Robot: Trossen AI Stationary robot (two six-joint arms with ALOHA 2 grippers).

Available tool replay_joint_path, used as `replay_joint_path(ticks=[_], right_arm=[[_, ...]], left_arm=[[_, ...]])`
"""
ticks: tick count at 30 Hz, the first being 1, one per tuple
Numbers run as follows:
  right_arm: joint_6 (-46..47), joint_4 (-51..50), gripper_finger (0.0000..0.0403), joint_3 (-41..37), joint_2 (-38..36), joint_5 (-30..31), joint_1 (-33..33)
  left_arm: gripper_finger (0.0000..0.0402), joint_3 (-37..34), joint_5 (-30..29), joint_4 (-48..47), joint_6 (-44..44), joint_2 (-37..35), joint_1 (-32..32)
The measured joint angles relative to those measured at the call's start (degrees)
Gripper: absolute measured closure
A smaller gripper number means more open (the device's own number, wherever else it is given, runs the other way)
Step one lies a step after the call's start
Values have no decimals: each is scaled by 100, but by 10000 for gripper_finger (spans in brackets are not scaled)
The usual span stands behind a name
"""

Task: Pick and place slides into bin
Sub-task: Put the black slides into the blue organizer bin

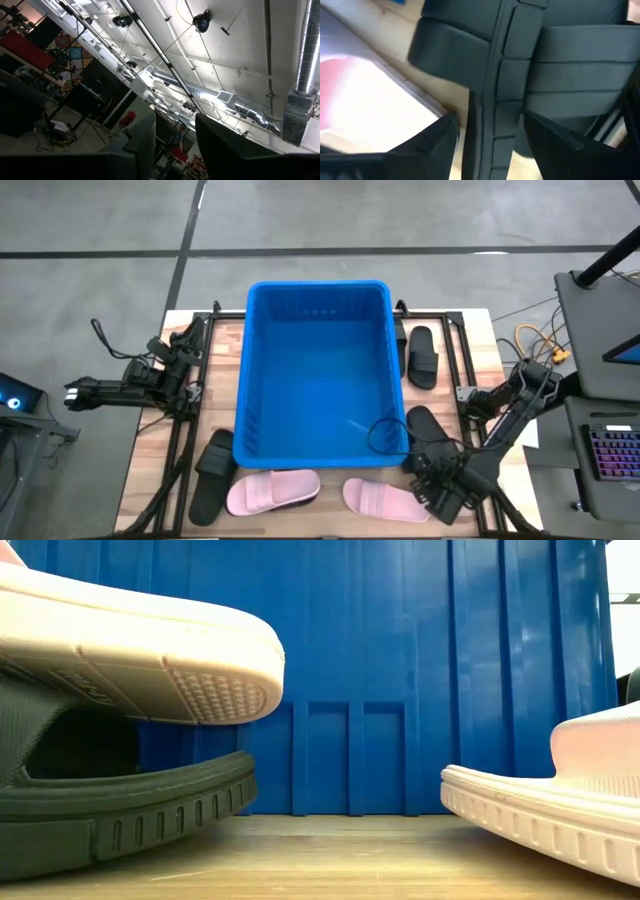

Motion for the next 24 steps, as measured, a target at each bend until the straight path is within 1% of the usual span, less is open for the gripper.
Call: replay_joint_path(ticks=[7, 12, 15, 19, 24], right_arm=[[38, 227, 173, -329, -11, -4, -2], [51, 438, 180, -547, -72, -4, -2], [46, 520, 191, -606, -109, -4, -2], [-19, 516, 226, -609, -167, -15, -2], [-213, 474, 297, -544, -236, -32, -2]], left_arm=[[277, 0, -9, 4, 0, 0, 2], [277, 0, -9, 7, -2, 0, 2], [277, 0, -9, 5, -1, 0, 2], [277, 0, -9, 4, -2, 0, 1], [277, -1, -9, -2, 0, 0, 1]])
